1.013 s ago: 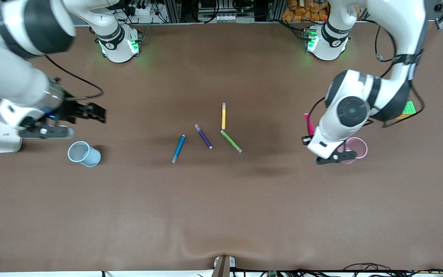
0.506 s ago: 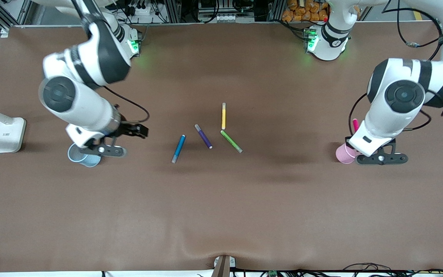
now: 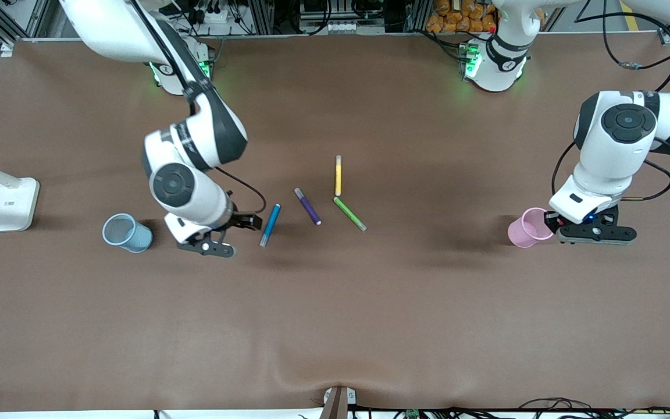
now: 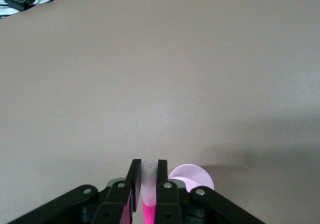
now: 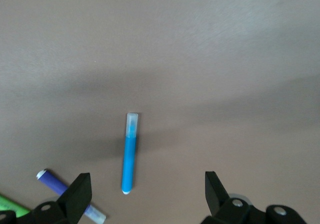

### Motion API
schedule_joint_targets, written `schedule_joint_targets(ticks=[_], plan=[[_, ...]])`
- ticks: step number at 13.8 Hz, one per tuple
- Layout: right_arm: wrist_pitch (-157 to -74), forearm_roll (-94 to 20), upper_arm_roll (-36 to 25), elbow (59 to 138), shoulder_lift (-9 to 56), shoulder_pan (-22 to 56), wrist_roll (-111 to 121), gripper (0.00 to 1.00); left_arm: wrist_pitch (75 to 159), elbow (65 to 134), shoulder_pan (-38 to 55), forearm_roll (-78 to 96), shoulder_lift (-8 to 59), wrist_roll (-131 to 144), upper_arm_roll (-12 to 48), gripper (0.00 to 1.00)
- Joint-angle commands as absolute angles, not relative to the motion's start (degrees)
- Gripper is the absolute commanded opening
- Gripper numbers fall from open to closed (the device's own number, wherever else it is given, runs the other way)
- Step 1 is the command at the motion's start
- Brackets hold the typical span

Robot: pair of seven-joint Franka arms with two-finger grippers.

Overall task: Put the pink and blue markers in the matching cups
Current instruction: 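Grasp the blue marker with the right gripper while the left gripper holds above the cup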

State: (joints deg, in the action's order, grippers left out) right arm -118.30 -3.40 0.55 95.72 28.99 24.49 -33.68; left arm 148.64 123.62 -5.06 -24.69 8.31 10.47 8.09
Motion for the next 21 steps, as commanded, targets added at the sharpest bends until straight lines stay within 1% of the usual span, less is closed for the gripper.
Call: schedule_joint_targets(ticks=[1, 4, 6, 8, 10, 12, 15, 18, 19, 20, 21], plan=[[-120.8, -1.7, 0.0, 95.0, 32.1, 25.5, -35.4, 1.0, 153.1, 127.0, -6.5, -25.9, 7.5, 11.7, 8.8, 0.0], [-125.9, 0.1, 0.0, 95.2, 35.8, 26.0, -35.4, 1.0, 154.7, 127.2, -6.8, -26.0, 7.8, 11.9, 8.9, 0.0], [-128.7, 0.1, -0.1, 95.3, 37.0, 26.6, -35.4, 1.0, 156.6, 127.2, -6.8, -25.9, 9.5, 12.0, 8.9, 0.0], [-132.2, 0.2, 0.0, 97.6, 37.2, 27.1, -35.3, 1.0, 159.9, 127.1, -6.9, -25.9, 11.3, 12.8, 8.8, 0.0], [-138.1, 0.2, 0.0, 101.7, 37.1, 28.0, -35.3, 1.0, 160.3, 127.1, -6.8, -25.9, 11.8, 12.9, 8.8, 0.0], [-139.0, 0.2, 0.0, 102.7, 37.1, 28.8, -35.3, 1.0, 160.4, 127.1, -6.7, -25.9, 11.8, 13.2, 8.8, 0.0], [-139.1, 0.2, 0.0, 102.7, 37.3, 28.9, -35.5, 1.0, 163.8, 128.6, -6.9, -26.0, 13.1, 14.2, 8.6, 0.0], [-139.1, 0.2, 0.0, 102.6, 37.6, 29.0, -38.6, 1.0, 163.9, 129.0, -6.9, -26.0, 13.4, 14.3, 8.6, 0.0], [-139.1, 0.1, 0.0, 102.5, 37.7, 29.0, -39.1, 1.0, 163.9, 129.0, -7.0, -26.0, 13.7, 14.3, 8.6, 0.03], [-139.2, 0.2, 0.0, 102.4, 37.8, 28.9, -39.1, 1.0, 163.9, 128.9, -7.9, -26.1, 14.1, 14.3, 8.7, 0.22], [-139.4, 0.2, 0.0, 102.3, 38.1, 28.9, -39.1, 1.0, 164.0, 128.9, -8.1, -26.2, 14.1, 14.2, 8.7, 0.8]])
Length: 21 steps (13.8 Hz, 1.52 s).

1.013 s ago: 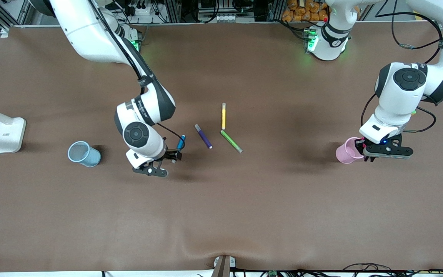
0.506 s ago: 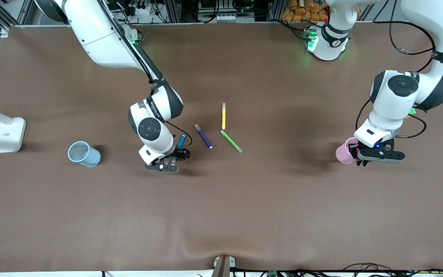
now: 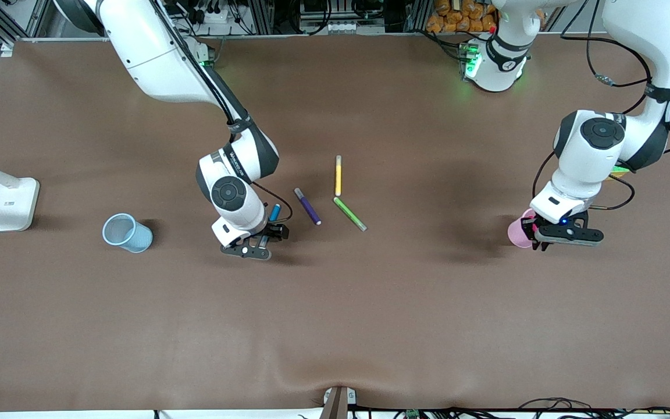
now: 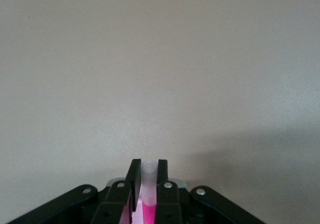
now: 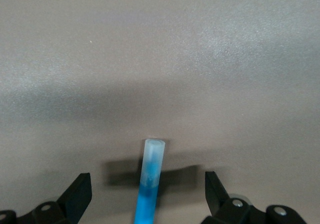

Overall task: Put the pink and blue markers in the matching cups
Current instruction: 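Grasp the blue marker with the right gripper while the left gripper holds above the cup, then drop the pink marker into the pink cup while the right gripper lifts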

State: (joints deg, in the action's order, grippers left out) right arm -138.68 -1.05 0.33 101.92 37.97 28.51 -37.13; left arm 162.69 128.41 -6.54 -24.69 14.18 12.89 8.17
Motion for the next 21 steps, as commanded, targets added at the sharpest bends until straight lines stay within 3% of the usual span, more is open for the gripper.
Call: schedule_joint_targets(ticks=[1, 6, 7, 8, 10, 13, 18, 21], plan=[[-139.5, 0.3, 0.0, 102.2, 38.4, 28.9, -39.1, 1.0, 163.8, 128.8, -8.2, -26.3, 13.9, 13.5, 8.7, 1.0], [-139.7, 0.4, 0.0, 102.2, 38.8, 28.9, -39.0, 1.0, 162.3, 126.6, -8.1, -26.3, 13.1, 13.3, 8.9, 1.0], [-139.7, 0.5, 0.0, 102.2, 38.7, 28.9, -39.0, 0.85, 161.6, 125.7, -8.0, -26.3, 13.0, 13.3, 9.0, 1.0], [-139.7, 0.5, 0.0, 102.2, 38.7, 28.9, -39.0, 0.49, 159.8, 124.5, -7.9, -26.4, 13.0, 13.3, 9.1, 1.0], [-139.6, 1.8, -0.1, 102.2, 38.7, 28.9, -38.7, 0.12, 154.2, 120.4, -7.5, -26.2, 13.2, 13.2, 9.8, 1.0], [-139.4, 5.5, -0.1, 102.1, 38.5, 28.3, -38.3, 0.06, 143.7, 113.5, -7.6, -25.3, 13.3, 13.2, 13.2, 1.0], [-138.5, 6.2, -0.3, 101.8, 36.3, 26.6, -33.3, 0.06, 116.1, 95.7, -6.7, -12.1, 14.8, 13.3, 17.8, 1.0], [-138.5, 6.2, -0.2, 101.8, 32.2, 22.4, -24.8, 0.06, 108.0, 90.6, -6.5, -10.5, 14.6, 13.2, 18.6, 1.0]])
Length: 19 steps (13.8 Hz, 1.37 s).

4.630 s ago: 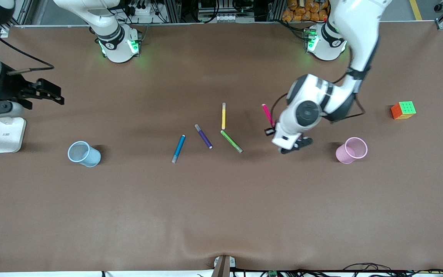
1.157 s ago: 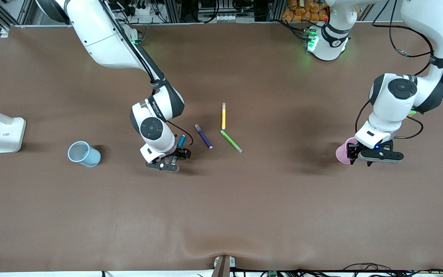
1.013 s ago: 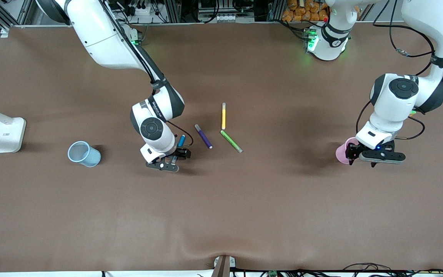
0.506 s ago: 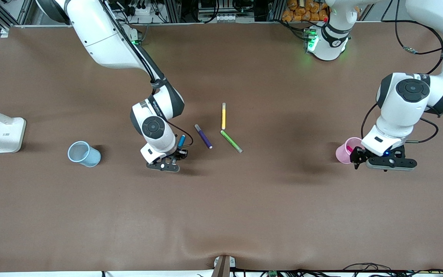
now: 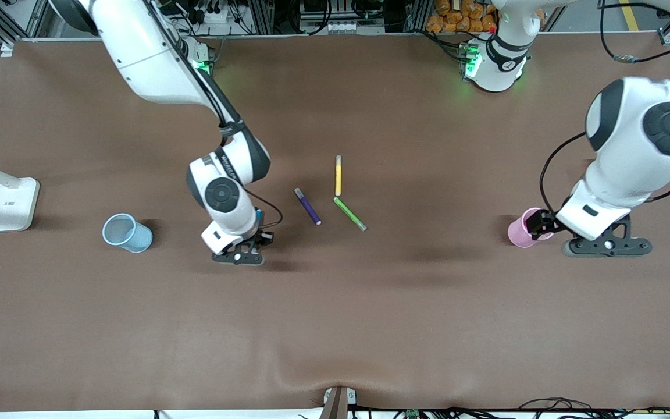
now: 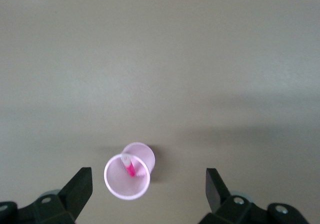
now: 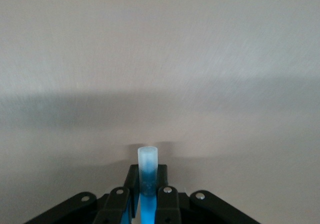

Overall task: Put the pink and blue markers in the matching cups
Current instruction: 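Drop the pink marker into the pink cup while the right gripper lifts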

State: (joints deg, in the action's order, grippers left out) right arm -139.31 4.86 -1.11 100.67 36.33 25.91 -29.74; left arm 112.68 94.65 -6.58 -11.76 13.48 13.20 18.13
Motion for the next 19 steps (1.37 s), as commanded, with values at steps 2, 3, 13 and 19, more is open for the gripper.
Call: schedule_joint_targets(ticks=[2, 3, 13, 19], plan=[[-136.8, 6.0, -0.1, 101.8, 29.6, 19.2, -16.4, 0.06, 105.2, 88.9, -6.6, -10.5, 14.2, 13.3, 19.4, 1.0], [-135.1, 5.5, 0.1, 101.6, 28.2, 17.3, -11.6, 0.06, 104.0, 88.0, -6.6, -10.5, 14.2, 13.2, 19.4, 1.0], [-123.9, -8.9, 0.2, 102.1, 18.0, 4.1, 33.4, 0.06, 99.4, 86.3, -12.6, -6.7, 9.8, 11.2, 25.5, 1.0], [-123.8, -17.9, 0.1, 104.7, 15.1, 0.6, 53.9, 0.06, 97.3, 86.1, -12.8, -6.5, 9.0, 10.5, 25.0, 1.0]])
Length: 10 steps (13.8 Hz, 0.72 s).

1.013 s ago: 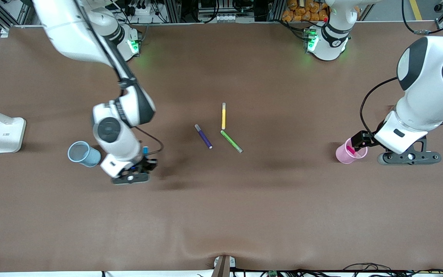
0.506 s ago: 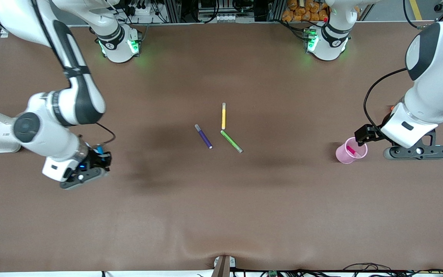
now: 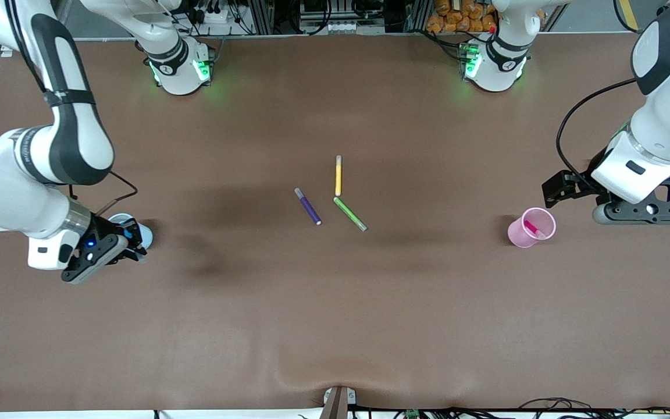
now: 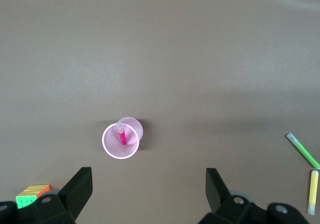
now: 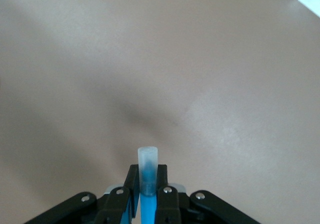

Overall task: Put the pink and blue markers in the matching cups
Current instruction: 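Carry the blue marker over the blue cup while the left gripper withdraws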

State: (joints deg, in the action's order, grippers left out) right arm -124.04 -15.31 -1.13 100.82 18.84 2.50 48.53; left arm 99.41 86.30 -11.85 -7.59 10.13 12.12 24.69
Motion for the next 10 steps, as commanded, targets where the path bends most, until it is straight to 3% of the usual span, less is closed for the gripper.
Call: schedule_joint_targets(ticks=[1, 5, 6, 8, 10], plan=[[-123.9, -19.5, 0.1, 105.5, 14.3, 0.0, 57.0, 0.06, 96.6, 86.0, -12.5, -6.4, 8.8, 10.3, 24.4, 1.0], [-123.9, -27.0, 0.1, 108.6, 12.7, -3.2, 69.8, 0.06, 94.9, 85.8, -12.0, -5.5, 6.2, 4.3, 20.8, 1.0], [-123.9, -29.8, 0.0, 109.3, 12.7, -3.9, 73.8, 0.06, 94.3, 85.7, -9.8, -5.5, 5.9, 4.2, 18.7, 1.0], [-123.9, -35.3, 0.0, 110.3, 12.7, -5.7, 82.7, 0.06, 92.7, 85.4, 0.3, -5.5, 4.7, 4.2, 8.3, 1.0], [-123.8, -40.0, 0.0, 111.9, 12.8, -7.5, 90.2, 0.06, 91.3, 85.3, 2.5, -4.7, 3.4, 3.2, 5.5, 1.0]])
